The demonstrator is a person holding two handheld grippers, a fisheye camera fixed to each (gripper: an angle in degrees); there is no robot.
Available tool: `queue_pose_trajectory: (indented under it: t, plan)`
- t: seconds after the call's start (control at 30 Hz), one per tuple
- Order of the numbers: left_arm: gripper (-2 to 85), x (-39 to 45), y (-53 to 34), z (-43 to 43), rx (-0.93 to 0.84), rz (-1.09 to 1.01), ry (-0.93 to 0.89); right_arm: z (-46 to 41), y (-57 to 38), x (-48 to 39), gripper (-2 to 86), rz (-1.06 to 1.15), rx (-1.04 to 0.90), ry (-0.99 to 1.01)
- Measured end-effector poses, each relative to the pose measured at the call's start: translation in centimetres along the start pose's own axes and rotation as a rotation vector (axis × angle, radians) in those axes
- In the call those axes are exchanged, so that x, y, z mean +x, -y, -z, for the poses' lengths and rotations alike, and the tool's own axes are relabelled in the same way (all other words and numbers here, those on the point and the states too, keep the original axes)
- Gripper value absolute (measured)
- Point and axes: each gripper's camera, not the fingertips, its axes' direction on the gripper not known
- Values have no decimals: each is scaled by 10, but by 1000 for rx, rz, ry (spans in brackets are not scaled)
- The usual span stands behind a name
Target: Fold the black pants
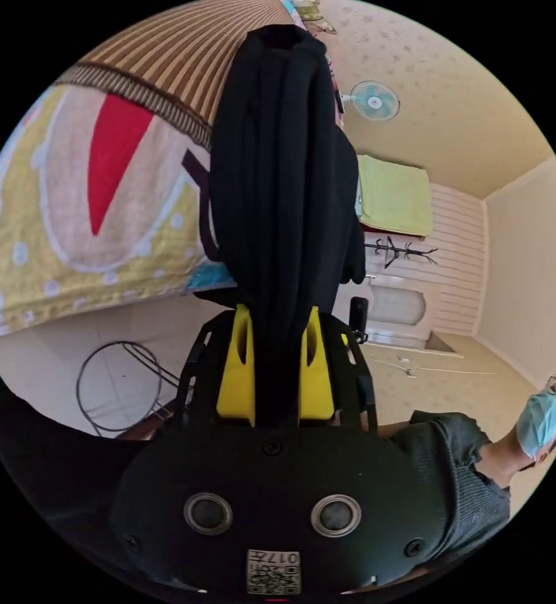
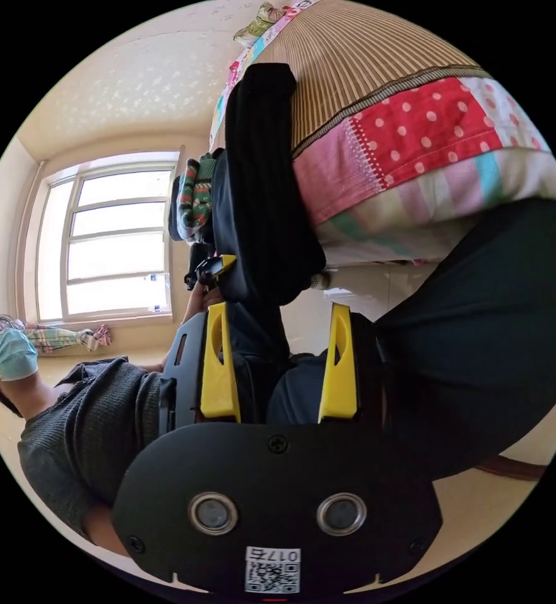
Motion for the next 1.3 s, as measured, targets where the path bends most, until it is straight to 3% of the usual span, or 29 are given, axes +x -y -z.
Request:
queue_pose_trajectory:
  t: [0.1,0.17,0.27,0.4,0.5,0.63,0.7,0.83,0.93,1.07,1.3]
  plan:
    - [92,-1,8,4,-33,24,-255,20,-11,-13,252,-13,10,28]
    - [88,-5,12,-7,-20,104,-533,34,-16,-17,269,2,39,117]
    - [84,11,14,-24,-16,154,-682,58,-15,-19,298,60,117,337]
    - [80,67,19,-48,-149,65,-562,77,10,-34,303,188,148,619]
    - [79,109,15,-53,-191,-82,-318,110,12,-40,274,240,262,780]
    - [87,119,7,-41,-202,-132,-183,138,7,-57,243,214,224,648]
    - [102,123,-1,-37,-218,-158,-201,152,0,-67,233,242,242,678]
    - [112,150,-35,-27,-259,-317,-303,208,-13,-74,214,354,359,928]
    - [108,168,-65,-11,-240,-401,-264,279,-15,-76,205,459,474,1074]
    - [105,174,-96,3,-163,-437,-100,416,-3,-97,196,628,589,1003]
    - [100,147,-112,-16,-73,-374,-61,757,-15,-169,184,933,895,548]
